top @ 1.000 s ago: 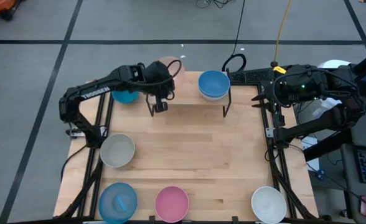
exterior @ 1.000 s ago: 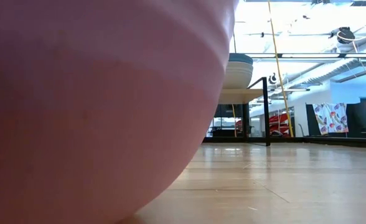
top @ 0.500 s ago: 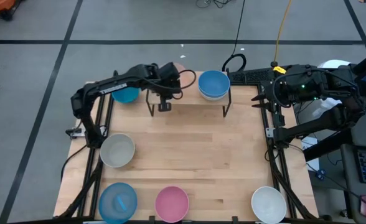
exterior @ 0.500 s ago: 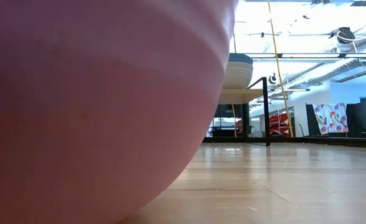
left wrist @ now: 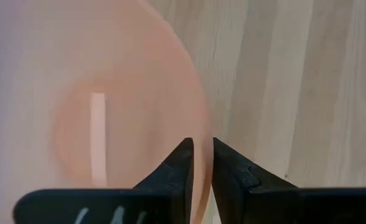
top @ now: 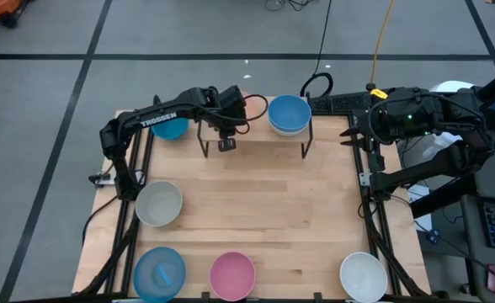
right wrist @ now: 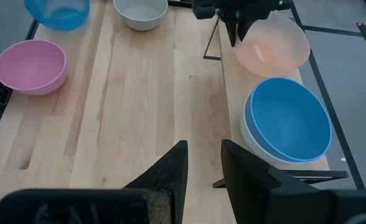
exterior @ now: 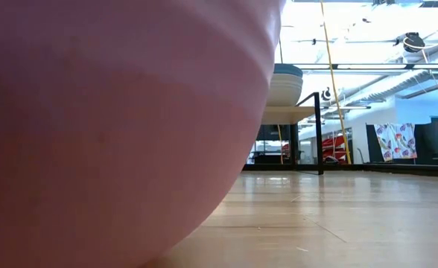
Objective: Place and stack bowls onto a shelf
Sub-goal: Put the orange transparent bowl on the shelf, then stack the blue transparent bowl on top of the orange transparent bowl on the shelf
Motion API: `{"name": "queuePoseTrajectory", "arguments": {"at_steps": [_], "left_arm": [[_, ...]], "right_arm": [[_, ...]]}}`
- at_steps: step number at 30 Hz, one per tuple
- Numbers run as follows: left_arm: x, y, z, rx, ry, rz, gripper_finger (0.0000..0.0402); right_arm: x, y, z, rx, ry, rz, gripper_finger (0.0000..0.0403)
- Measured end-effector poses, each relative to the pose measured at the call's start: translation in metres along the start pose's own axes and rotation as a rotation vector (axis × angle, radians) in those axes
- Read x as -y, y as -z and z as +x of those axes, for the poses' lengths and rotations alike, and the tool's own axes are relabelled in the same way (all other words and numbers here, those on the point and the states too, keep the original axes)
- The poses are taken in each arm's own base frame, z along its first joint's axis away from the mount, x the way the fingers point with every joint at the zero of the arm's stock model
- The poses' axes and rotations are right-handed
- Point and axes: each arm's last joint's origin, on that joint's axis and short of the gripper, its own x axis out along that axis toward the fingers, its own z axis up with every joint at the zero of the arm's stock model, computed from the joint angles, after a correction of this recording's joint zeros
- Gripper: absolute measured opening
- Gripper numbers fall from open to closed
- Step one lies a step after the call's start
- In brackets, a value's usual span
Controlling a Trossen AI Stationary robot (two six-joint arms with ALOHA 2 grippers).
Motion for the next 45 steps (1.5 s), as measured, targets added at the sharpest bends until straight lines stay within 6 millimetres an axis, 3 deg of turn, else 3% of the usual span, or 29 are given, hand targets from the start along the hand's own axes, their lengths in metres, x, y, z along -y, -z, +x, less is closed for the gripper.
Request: {"name": "queuePoseTrajectory", "arguments": {"at_steps": [10, 17, 26, 31, 37, 41, 45], "left_arm": [[0.003, -0.001, 0.000, 0.003, 0.002, 0.013, 0.0099], [0.005, 0.000, -0.013, 0.024, -0.048, 0.074, 0.0115], [0.015, 0.009, -0.061, 0.115, -0.110, 0.097, 0.0115], [0.031, 0.030, -0.094, 0.092, -0.076, -0.002, 0.0115], [0.051, 0.064, -0.110, -0.176, -0.028, -0.216, 0.0115], [0.061, 0.067, -0.116, -0.148, 0.022, -0.440, 0.0115], [0.074, 0.072, -0.125, -0.161, 0.064, -0.534, 0.0115]], "right_arm": [[0.001, -0.004, 0.000, 0.040, 0.006, 0.002, 0.0089], [0.001, -0.005, 0.000, 0.048, 0.007, -0.006, 0.0089], [0.001, -0.005, 0.000, 0.048, 0.007, -0.008, 0.0089], [0.001, -0.005, 0.000, 0.047, 0.007, -0.009, 0.0089], [0.001, -0.005, 0.000, 0.047, 0.008, -0.032, 0.0089], [0.001, -0.005, 0.000, 0.047, 0.008, -0.041, 0.0089], [0.001, -0.005, 0.000, 0.047, 0.008, -0.054, 0.0089]]}}
